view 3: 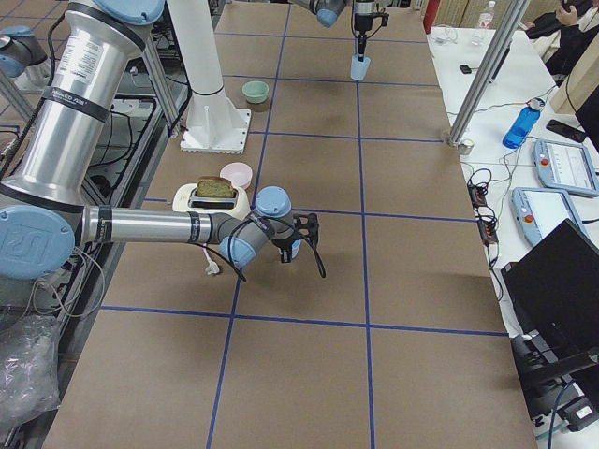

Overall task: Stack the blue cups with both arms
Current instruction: 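Carry the cup toward table center while the right gripper grasps and lifts its cup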

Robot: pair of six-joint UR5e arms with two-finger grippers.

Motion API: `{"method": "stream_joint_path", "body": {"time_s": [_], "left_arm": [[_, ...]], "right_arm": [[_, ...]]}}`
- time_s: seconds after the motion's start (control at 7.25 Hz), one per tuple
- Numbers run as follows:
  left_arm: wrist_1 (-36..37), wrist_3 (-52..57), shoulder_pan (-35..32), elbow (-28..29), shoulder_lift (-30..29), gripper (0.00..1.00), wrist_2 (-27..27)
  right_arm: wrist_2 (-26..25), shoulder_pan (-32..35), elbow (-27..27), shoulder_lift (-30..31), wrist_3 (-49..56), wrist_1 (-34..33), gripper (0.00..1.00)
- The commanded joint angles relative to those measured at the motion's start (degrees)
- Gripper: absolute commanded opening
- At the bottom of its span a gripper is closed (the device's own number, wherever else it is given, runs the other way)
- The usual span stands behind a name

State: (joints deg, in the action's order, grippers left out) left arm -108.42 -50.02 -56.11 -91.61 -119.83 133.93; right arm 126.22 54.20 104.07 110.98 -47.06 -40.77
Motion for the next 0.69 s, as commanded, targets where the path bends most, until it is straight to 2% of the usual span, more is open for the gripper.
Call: {"method": "stream_joint_path", "body": {"time_s": [0.0, 0.28, 0.55], "left_arm": [[0.49, -6.02, 2.75, -0.84, -1.89, 0.00, -1.38], [0.58, -13.22, 9.58, -1.20, -4.87, 0.00, -7.68], [0.58, -18.86, 14.34, -1.29, -6.89, 0.00, -11.92]], "right_arm": [[4.00, 3.08, 1.13, -0.58, -0.05, -0.19, 0.00], [7.45, 6.34, 1.05, -2.86, -0.05, -0.89, 0.00], [8.33, 9.50, 2.71, -8.20, 0.04, -9.80, 0.00]]}}
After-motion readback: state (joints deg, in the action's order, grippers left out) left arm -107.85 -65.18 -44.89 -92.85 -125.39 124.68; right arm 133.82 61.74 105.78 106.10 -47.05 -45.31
